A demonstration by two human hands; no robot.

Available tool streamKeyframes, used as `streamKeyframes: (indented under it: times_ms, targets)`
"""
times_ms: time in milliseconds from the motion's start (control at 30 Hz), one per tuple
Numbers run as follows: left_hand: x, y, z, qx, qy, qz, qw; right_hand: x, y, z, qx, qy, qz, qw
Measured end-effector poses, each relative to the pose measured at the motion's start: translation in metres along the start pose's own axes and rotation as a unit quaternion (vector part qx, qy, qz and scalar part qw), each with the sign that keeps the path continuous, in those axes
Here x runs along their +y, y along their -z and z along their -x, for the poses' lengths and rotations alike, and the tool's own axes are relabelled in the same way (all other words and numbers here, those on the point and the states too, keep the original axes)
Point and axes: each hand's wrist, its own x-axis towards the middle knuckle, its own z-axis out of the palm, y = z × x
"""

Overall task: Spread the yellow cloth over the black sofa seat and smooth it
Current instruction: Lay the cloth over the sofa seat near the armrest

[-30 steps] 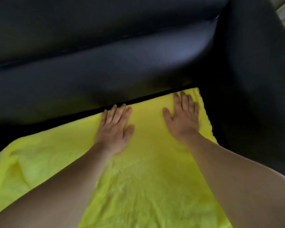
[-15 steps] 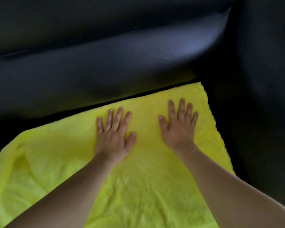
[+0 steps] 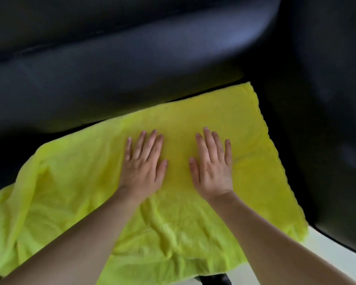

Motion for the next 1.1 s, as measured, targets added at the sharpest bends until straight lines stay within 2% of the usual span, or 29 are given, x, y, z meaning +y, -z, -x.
streamKeyframes:
  times_ms: [133,200,300,367,433,467,533,600,667,733,767,800,833,867,933,1033,1100]
  targets:
    - [-0.011,-0.007,0.069,-0.051,-0.076,-0.031,0.995,-0.012,-0.016,0.070,-0.092,-0.018,0.037,0.995]
    - [-0.026,-0.010,0.092,-0.068,-0.071,-0.058,0.993,-0.015,-0.019,0.092,-0.120,-0.031,0.059,0.991]
    - [-0.046,-0.001,0.113,-0.053,-0.037,-0.067,0.996,-0.028,-0.013,0.117,-0.108,-0.053,0.066,0.991]
    - [-0.049,0.007,0.129,-0.040,-0.063,-0.059,0.995,-0.045,-0.007,0.139,-0.076,-0.141,0.044,0.986]
    - [-0.042,0.013,0.152,-0.016,-0.129,-0.050,0.990,-0.064,-0.003,0.163,-0.044,-0.303,-0.020,0.952]
    - [-0.038,0.016,0.167,-0.007,-0.172,-0.040,0.984,-0.075,0.000,0.174,-0.032,-0.400,-0.072,0.913]
    - [-0.028,0.017,0.197,-0.013,-0.254,-0.017,0.967,-0.096,0.004,0.188,0.009,-0.565,-0.168,0.808]
    - [-0.026,0.011,0.224,-0.073,-0.303,-0.019,0.950,-0.111,0.000,0.202,0.052,-0.673,-0.229,0.701]
    - [-0.031,0.003,0.243,-0.140,-0.274,-0.048,0.950,-0.123,-0.013,0.214,0.068,-0.733,-0.335,0.588]
    - [-0.040,-0.004,0.255,-0.182,-0.204,-0.105,0.956,-0.138,-0.027,0.219,0.041,-0.755,-0.479,0.446]
    - [-0.045,-0.006,0.257,-0.197,-0.170,-0.125,0.957,-0.144,-0.031,0.220,0.017,-0.754,-0.528,0.391]
    - [-0.047,-0.008,0.260,-0.201,-0.146,-0.135,0.959,-0.149,-0.036,0.220,-0.005,-0.746,-0.560,0.359]
    - [-0.049,-0.011,0.262,-0.205,-0.132,-0.142,0.959,-0.152,-0.042,0.222,-0.021,-0.741,-0.575,0.347]
    - [-0.048,-0.011,0.264,-0.214,-0.124,-0.141,0.959,-0.154,-0.048,0.225,-0.034,-0.741,-0.572,0.351]
    - [-0.040,-0.010,0.262,-0.226,-0.139,-0.120,0.957,-0.150,-0.052,0.228,-0.032,-0.736,-0.566,0.371]
    - [-0.034,-0.008,0.264,-0.284,-0.137,-0.040,0.948,-0.144,-0.049,0.234,-0.010,-0.719,-0.567,0.403]
    - [-0.036,-0.007,0.265,-0.313,-0.139,-0.027,0.939,-0.144,-0.041,0.237,0.000,-0.711,-0.581,0.397]
